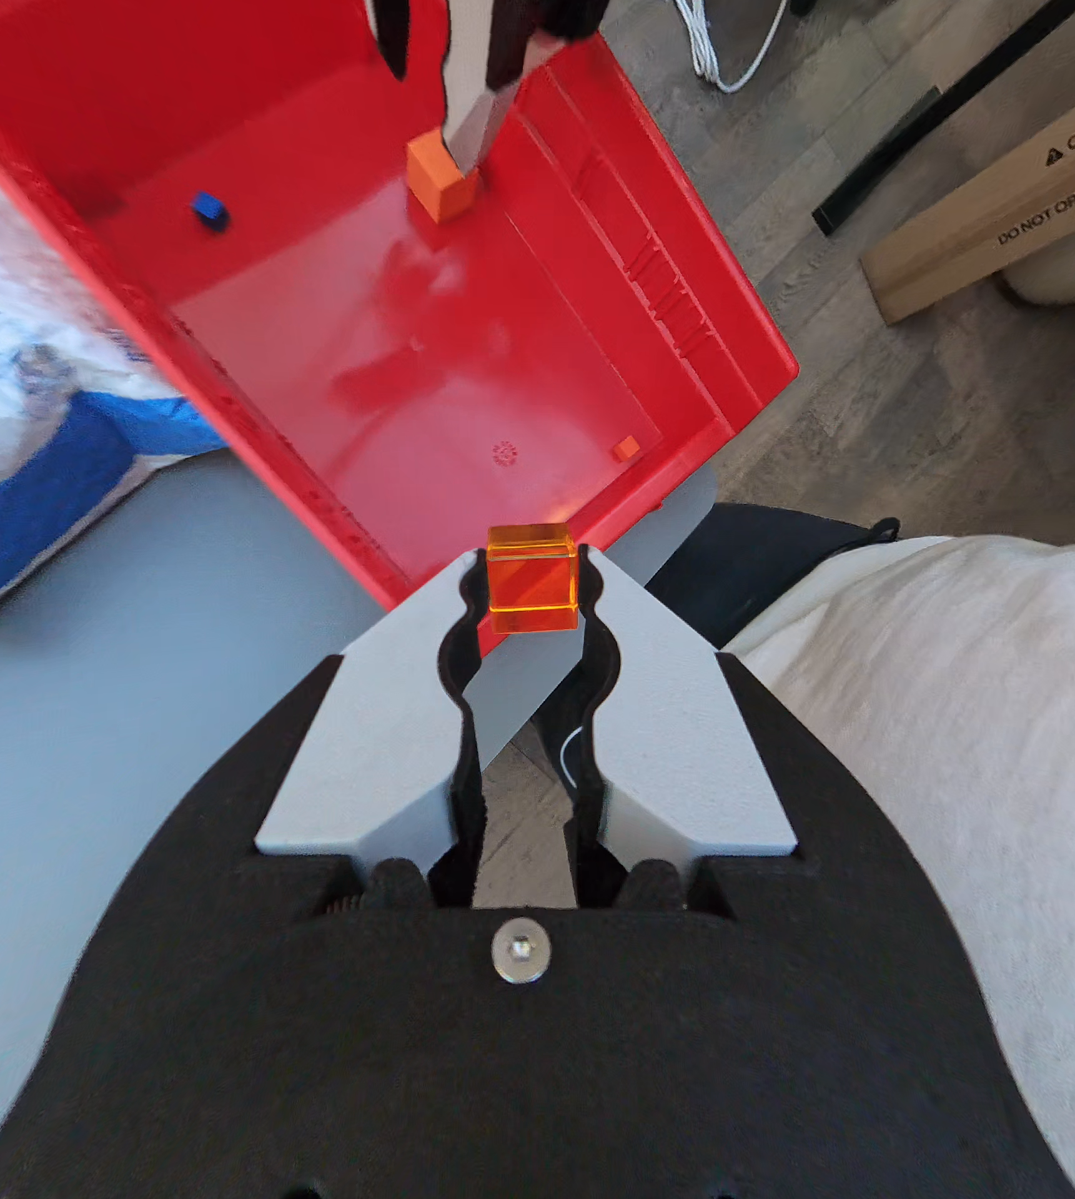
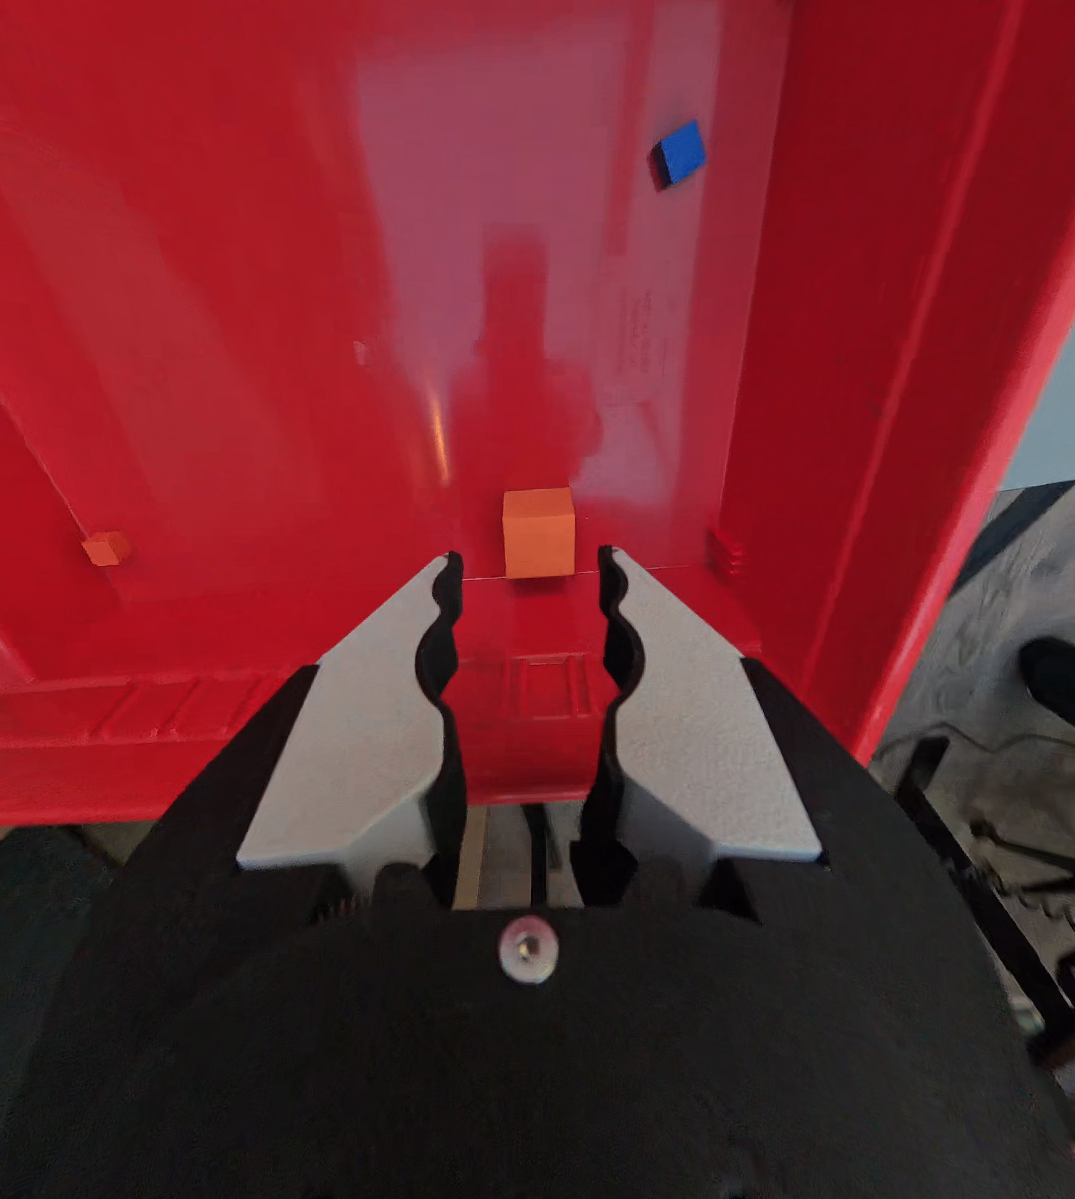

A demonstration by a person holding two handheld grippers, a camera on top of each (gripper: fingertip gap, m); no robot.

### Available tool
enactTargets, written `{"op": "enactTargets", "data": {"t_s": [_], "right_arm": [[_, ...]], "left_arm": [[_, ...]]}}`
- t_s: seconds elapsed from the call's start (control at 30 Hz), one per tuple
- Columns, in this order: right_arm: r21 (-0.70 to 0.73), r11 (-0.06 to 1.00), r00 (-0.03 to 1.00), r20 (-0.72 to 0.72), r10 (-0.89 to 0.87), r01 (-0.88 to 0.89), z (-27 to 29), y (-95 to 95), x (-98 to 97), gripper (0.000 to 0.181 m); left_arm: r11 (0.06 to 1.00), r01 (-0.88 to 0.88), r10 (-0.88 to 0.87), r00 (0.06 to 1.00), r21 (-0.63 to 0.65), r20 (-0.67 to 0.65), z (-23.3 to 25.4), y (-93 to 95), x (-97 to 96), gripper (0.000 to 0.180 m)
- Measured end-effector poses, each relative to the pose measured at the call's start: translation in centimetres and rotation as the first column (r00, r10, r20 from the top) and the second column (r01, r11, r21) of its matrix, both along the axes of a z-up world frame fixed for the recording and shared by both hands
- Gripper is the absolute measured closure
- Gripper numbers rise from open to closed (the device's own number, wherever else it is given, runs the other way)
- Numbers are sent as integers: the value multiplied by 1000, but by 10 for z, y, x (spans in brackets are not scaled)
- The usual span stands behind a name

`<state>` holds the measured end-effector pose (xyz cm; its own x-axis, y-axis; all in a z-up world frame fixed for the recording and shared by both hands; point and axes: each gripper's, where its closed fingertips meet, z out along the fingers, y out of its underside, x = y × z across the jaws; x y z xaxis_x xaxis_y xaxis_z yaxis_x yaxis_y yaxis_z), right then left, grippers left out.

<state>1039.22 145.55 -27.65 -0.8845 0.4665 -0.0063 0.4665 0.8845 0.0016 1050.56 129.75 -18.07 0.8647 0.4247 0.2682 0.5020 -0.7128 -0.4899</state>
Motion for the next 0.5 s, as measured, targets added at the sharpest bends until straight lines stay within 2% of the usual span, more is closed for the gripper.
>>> {"op": "enactTargets", "data": {"t_s": [0.1, 0.17, 0.23, 0.27, 0.3, 0.4, 0.5], "right_arm": [[213, 976, 997, 72, 25, -40, -24, 10, -1, 141], [288, 956, 991, 129, 19, -56, -36, 14, 5, 142], [360, 931, 984, 175, 4, -68, -43, 24, 10, 154], [358, 931, 984, 175, 9, -72, -43, 24, 10, 154], [308, 950, 989, 146, 12, -57, -39, 16, 8, 154], [38, 995, 996, -27, -86, 87, 4, -13, 2, 155], [-275, 938, 939, -210, -273, 211, 74, -4, 20, 155]], "left_arm": [[997, -38, 44, 995, 64, -92, 37, -41, -6, 155], [991, -47, 61, 992, 125, -112, 56, -56, -6, 154], [985, -44, 66, 990, 168, -123, 71, -60, -10, 154], [982, -36, 60, 990, 184, -130, 79, -57, -13, 154], [980, -20, 47, 990, 200, -134, 87, -51, -16, 154], [960, 74, -30, 986, 270, -165, 123, -16, -22, 154], [919, 201, -135, 969, 340, -206, 159, 37, -15, 154]]}}
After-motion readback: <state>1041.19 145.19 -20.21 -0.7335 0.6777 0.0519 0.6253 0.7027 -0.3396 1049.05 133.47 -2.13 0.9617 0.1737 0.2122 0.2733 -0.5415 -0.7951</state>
